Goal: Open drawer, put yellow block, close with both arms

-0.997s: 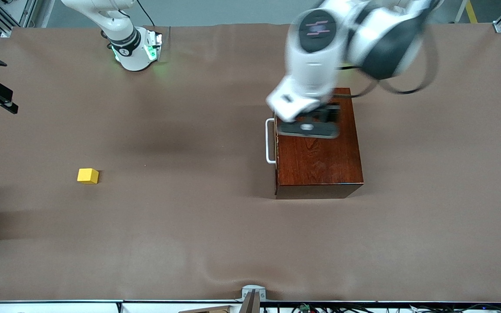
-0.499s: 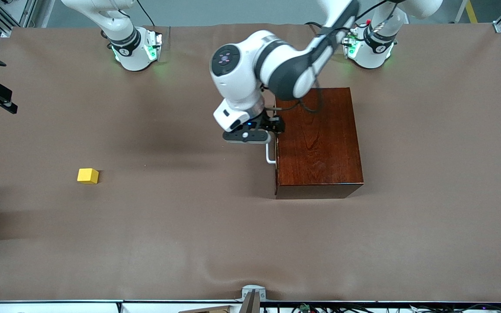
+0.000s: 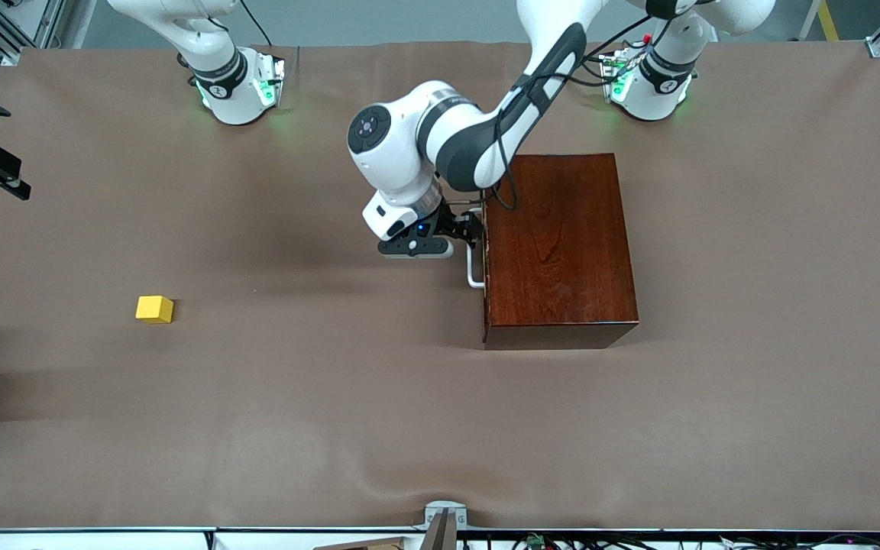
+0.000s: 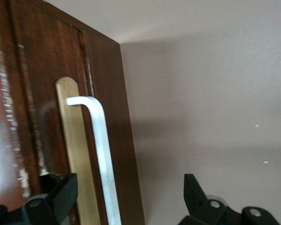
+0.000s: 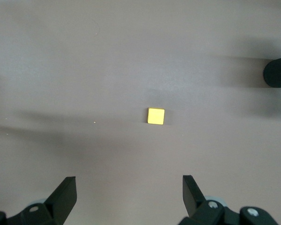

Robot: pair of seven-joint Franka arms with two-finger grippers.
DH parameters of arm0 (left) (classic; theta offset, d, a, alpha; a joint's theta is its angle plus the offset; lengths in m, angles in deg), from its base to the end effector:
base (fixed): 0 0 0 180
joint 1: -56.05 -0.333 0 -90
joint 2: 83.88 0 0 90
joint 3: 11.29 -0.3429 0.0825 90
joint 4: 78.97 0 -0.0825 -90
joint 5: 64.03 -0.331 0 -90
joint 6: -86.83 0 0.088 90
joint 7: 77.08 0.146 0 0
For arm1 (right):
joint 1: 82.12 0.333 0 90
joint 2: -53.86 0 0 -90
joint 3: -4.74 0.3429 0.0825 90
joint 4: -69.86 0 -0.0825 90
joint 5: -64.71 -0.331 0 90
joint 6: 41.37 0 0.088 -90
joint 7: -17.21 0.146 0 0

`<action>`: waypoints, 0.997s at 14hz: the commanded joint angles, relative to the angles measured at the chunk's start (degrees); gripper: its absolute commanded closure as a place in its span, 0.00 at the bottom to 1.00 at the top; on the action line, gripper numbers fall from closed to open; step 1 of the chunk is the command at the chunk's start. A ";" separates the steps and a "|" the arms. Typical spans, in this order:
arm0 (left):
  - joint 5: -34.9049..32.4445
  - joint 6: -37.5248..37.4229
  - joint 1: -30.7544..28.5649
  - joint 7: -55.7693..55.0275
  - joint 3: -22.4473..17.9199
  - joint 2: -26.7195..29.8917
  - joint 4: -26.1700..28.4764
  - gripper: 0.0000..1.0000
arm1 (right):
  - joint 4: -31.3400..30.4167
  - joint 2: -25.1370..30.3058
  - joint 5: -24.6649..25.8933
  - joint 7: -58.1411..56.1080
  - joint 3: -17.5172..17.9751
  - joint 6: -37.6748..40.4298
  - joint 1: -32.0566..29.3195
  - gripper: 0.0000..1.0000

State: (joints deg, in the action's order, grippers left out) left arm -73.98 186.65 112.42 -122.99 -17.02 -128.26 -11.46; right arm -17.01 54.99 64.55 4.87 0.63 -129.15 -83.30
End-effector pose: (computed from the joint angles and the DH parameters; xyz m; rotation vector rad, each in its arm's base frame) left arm 0.4426 -0.5337 0.3175 -2.8194 0.2138 -0.0599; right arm 0.4907 -0.0455 0.6415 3.1338 0.1933 0.0562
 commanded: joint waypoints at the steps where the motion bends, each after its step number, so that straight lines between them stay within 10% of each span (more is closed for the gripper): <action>1: -1.30 0.02 0.93 -0.77 -1.04 -2.03 -1.85 0.00 | 0.03 0.62 0.78 0.57 0.51 0.59 -0.41 0.00; 14: -0.16 3.35 0.93 -9.63 -0.34 -3.79 -1.94 0.00 | 0.03 0.62 0.78 0.57 0.51 0.59 -0.50 0.00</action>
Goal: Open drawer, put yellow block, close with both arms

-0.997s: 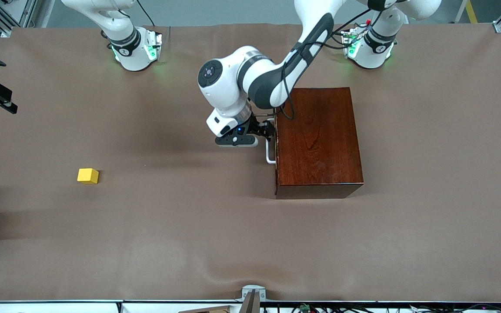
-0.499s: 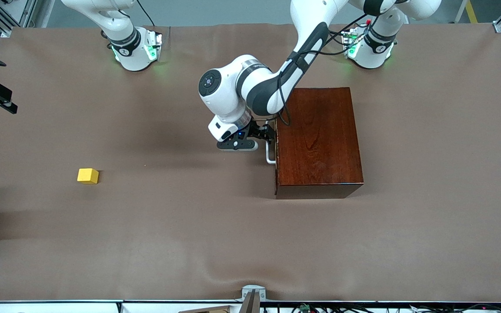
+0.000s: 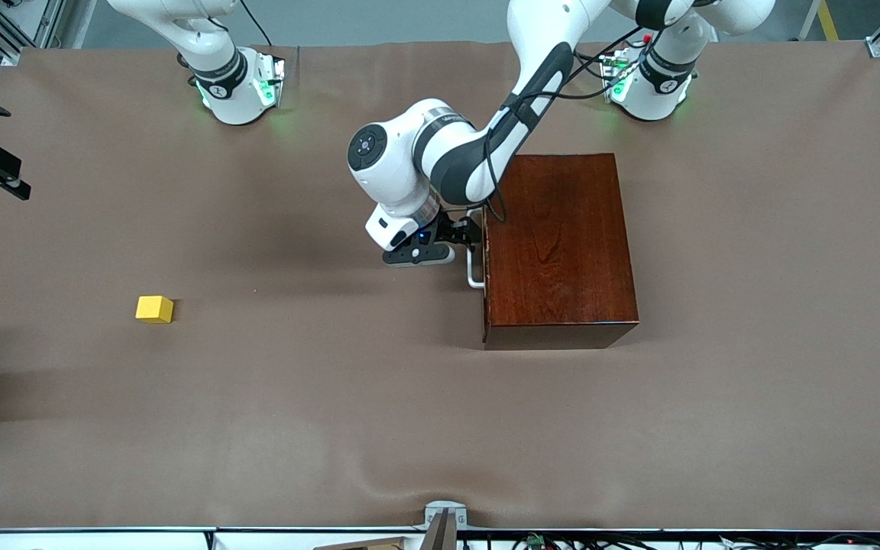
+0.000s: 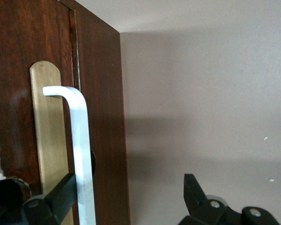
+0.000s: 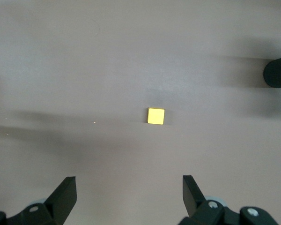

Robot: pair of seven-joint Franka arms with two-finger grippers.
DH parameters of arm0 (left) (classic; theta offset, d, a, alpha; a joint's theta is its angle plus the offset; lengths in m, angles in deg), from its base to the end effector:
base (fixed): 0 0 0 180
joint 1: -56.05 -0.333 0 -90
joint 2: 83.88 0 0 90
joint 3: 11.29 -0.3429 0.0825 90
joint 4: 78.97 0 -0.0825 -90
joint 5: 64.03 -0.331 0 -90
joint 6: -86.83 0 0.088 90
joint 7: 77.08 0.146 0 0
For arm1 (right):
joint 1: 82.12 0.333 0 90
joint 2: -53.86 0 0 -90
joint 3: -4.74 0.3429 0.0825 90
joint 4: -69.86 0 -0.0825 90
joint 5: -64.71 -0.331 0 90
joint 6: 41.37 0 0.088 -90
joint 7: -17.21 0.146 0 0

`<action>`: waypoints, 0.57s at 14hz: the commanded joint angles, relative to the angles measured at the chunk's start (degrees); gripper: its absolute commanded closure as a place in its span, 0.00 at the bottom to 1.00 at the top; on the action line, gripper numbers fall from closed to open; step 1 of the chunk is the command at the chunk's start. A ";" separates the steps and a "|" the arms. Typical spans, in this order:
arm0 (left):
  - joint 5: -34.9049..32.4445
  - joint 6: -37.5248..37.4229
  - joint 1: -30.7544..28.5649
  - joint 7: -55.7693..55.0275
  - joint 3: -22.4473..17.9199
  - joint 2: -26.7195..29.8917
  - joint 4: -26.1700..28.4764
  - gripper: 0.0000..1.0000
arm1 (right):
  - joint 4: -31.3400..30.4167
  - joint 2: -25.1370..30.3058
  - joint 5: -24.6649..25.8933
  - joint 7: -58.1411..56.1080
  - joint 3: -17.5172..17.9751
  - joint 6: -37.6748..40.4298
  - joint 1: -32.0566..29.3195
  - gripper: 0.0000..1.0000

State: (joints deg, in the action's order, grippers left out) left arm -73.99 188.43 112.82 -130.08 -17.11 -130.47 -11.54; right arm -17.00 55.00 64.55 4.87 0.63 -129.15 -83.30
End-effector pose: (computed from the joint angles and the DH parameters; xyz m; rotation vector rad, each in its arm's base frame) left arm 0.4415 -0.5401 0.2931 -2.8233 0.0585 -0.0864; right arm 0.4907 -0.0454 0.6417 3.1338 0.1933 0.0567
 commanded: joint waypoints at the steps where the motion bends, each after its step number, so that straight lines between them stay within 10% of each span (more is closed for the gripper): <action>1: -0.07 1.58 0.53 -2.90 -0.15 -1.58 -1.86 0.00 | 0.03 0.62 0.78 0.57 0.51 0.59 -0.58 0.00; 8: 2.04 4.21 0.62 -7.46 0.37 -1.67 -1.95 0.00 | 0.03 0.53 0.78 0.57 0.51 0.59 -0.50 0.00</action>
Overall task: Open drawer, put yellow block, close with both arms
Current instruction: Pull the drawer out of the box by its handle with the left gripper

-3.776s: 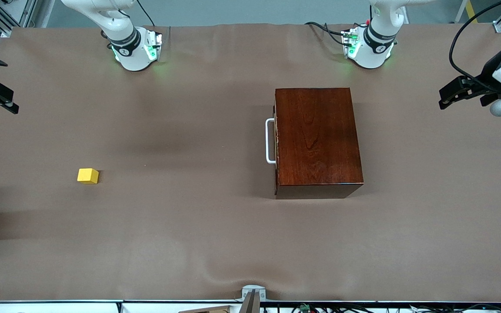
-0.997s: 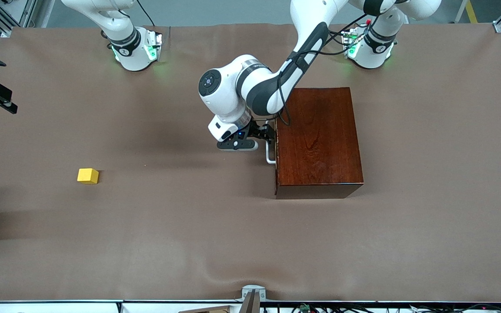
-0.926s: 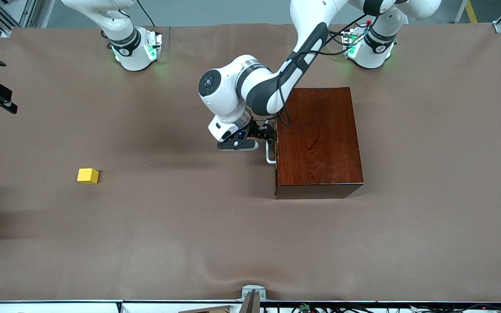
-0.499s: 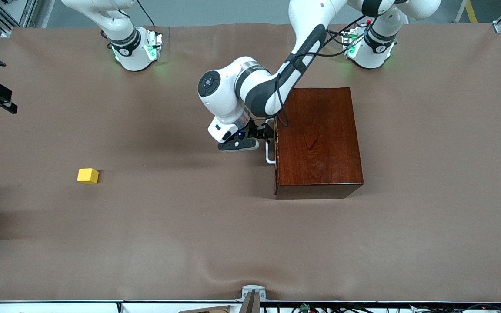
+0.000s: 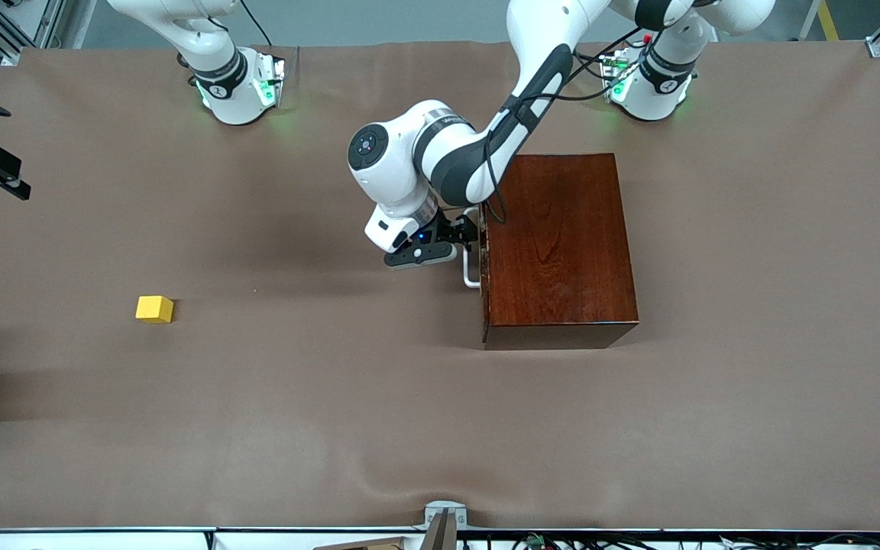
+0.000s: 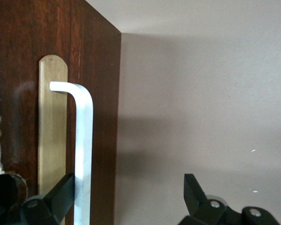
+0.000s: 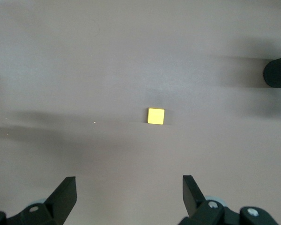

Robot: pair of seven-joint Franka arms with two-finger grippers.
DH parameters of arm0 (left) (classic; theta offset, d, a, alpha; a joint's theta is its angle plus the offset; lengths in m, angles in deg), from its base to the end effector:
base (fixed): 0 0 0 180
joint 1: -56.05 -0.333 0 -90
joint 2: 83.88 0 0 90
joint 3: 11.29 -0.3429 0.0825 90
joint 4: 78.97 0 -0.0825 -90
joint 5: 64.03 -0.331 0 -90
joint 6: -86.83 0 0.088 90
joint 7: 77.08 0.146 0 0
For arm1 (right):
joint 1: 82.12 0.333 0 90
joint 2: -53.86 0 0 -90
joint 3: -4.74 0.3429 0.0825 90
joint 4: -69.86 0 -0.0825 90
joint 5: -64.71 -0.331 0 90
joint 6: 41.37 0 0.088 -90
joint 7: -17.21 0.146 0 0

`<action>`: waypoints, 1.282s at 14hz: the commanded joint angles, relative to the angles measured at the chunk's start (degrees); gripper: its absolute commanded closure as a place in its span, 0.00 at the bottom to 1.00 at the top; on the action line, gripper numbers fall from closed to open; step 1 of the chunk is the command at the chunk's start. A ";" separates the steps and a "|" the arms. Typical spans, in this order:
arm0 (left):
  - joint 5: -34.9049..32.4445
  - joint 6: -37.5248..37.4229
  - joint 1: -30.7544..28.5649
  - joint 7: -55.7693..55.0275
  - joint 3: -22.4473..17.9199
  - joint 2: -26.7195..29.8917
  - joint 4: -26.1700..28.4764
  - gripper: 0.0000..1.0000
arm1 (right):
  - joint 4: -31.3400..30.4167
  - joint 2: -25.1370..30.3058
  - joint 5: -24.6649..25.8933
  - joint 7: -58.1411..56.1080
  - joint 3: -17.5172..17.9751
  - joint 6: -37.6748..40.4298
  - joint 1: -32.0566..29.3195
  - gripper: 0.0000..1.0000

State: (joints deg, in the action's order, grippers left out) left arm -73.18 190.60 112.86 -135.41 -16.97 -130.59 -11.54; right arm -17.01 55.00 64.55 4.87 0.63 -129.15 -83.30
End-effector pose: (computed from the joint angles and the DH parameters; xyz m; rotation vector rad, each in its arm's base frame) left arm 0.4416 -0.5474 0.2932 -2.8637 -0.0701 -0.1190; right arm 0.4907 -0.0454 0.6416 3.1338 0.1933 0.0564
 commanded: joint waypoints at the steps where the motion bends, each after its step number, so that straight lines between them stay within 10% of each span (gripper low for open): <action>1: 1.76 3.10 0.59 -2.83 0.41 -1.72 -2.03 0.00 | 0.03 0.53 0.78 0.57 0.51 0.51 -0.50 0.00; 18: 2.29 16.99 0.67 -15.93 2.34 -4.79 -2.91 0.00 | 1.96 -1.04 1.30 0.57 0.51 0.33 -0.85 0.00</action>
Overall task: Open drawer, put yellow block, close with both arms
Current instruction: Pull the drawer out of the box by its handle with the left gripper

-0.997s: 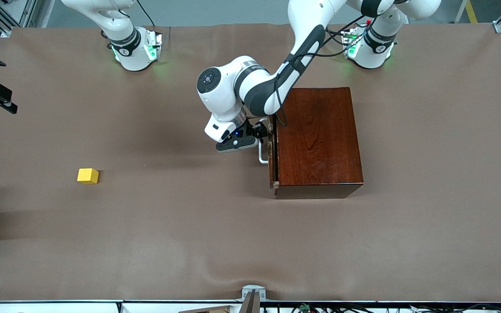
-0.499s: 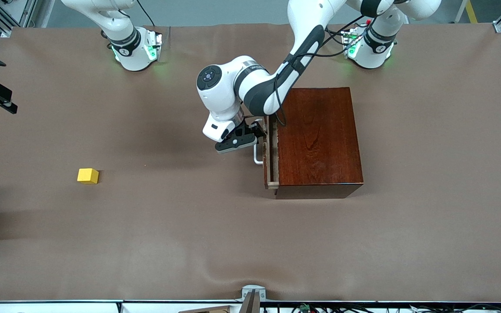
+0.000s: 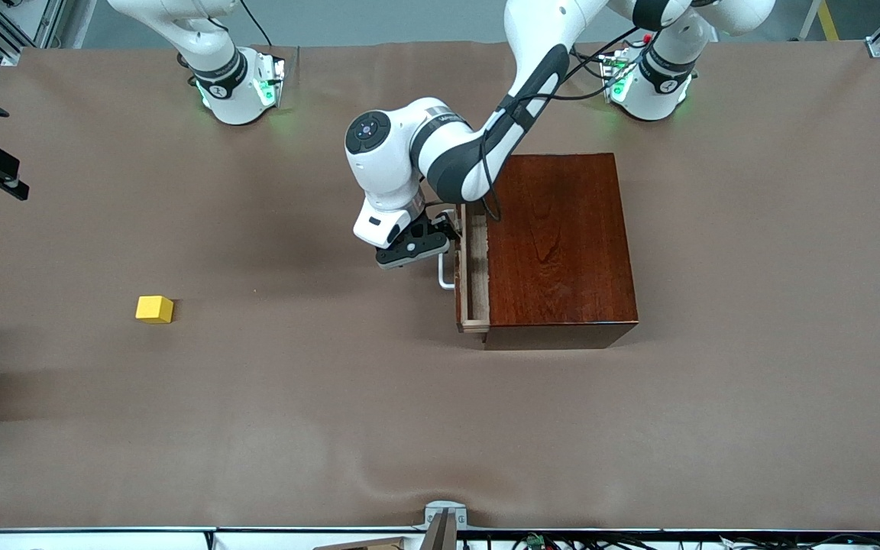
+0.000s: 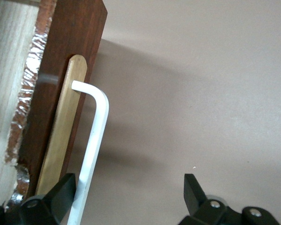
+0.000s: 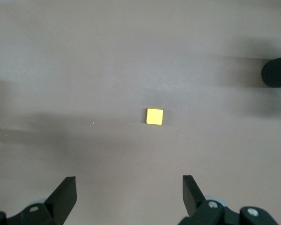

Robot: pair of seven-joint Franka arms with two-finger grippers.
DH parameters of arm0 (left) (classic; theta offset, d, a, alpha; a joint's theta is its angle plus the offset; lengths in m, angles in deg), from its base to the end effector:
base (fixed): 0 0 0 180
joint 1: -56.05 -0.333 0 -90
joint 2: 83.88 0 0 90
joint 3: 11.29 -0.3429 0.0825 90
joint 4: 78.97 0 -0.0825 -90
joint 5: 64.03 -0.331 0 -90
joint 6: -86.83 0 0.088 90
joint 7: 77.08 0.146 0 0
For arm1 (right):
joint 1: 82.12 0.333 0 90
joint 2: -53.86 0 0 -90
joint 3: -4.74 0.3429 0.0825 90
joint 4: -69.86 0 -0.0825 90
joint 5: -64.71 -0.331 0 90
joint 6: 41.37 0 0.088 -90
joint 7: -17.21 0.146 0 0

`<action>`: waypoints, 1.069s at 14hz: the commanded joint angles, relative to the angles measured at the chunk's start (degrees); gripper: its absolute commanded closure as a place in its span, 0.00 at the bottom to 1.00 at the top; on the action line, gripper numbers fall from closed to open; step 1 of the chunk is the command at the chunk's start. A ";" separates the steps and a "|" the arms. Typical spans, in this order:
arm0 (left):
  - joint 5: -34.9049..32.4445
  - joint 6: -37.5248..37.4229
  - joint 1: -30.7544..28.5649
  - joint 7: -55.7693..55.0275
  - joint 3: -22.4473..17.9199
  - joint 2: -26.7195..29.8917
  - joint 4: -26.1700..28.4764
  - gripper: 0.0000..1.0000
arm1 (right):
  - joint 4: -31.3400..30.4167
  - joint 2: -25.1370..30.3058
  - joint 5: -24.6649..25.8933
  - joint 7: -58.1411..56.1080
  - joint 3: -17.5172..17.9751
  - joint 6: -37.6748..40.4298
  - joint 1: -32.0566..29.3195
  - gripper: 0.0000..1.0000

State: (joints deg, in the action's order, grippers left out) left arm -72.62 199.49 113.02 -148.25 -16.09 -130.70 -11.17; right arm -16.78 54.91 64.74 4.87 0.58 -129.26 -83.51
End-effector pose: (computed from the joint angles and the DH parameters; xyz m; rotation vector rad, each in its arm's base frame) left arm 0.4434 -0.5742 0.2989 -2.9871 -0.3693 -0.2416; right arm 0.4913 -0.0482 0.6427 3.1300 0.1856 0.0623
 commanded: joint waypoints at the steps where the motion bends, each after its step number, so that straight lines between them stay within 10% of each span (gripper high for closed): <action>1: 1.90 8.89 0.51 -3.62 1.55 -4.77 -3.46 0.00 | 1.83 -1.14 1.81 0.48 0.56 0.36 -0.63 0.00; 15: 5.60 13.73 0.86 -5.56 1.91 -6.44 -6.54 0.00 | 1.83 -6.23 4.28 0.74 0.56 -3.15 -1.69 0.00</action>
State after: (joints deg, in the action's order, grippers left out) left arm -69.57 206.12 113.01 -151.47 -15.63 -131.37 -11.50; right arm -16.33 49.74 68.10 4.87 0.50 -132.68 -84.36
